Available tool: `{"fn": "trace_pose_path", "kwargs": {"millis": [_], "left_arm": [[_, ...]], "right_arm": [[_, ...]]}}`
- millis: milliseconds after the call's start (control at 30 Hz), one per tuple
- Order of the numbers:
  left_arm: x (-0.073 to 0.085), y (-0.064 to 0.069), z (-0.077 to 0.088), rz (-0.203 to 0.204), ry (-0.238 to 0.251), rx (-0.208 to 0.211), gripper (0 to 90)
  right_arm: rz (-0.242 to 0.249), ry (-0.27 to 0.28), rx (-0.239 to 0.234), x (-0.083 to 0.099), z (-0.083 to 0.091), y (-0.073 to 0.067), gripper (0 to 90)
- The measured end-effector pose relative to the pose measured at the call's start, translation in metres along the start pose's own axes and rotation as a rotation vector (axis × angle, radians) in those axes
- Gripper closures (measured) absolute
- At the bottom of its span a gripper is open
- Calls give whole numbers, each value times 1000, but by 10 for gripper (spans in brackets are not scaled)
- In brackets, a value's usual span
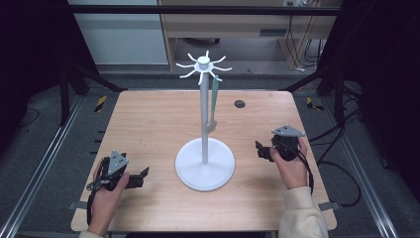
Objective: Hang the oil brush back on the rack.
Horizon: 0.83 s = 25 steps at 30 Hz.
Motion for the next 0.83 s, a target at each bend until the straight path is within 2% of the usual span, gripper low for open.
{"fn": "trace_pose_path", "kwargs": {"millis": [133, 467, 600, 833], "left_arm": [[0, 0, 0, 0, -1, 1, 30], [0, 1, -1, -3, -3, 5, 30], [0, 1, -1, -4, -4, 5, 30], [0, 2, -1, -11, -6, 8, 30]], "right_arm": [[11, -18, -10, 6, -6, 0, 119], [-4, -55, -38, 20, -19, -4, 122], [-8, -65, -63, 27, -25, -6, 123], [-20, -117, -96, 38, -34, -6, 132]]}}
Point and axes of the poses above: each handheld gripper's, and its own axes: z roughly backward along the jaws, x roughly out of its underside, y roughly to its right, the point moved 6 cm from there along -z, roughly forward along the jaws, and after that the axes turned 6 degrees about -z, right-handed, at the moved point
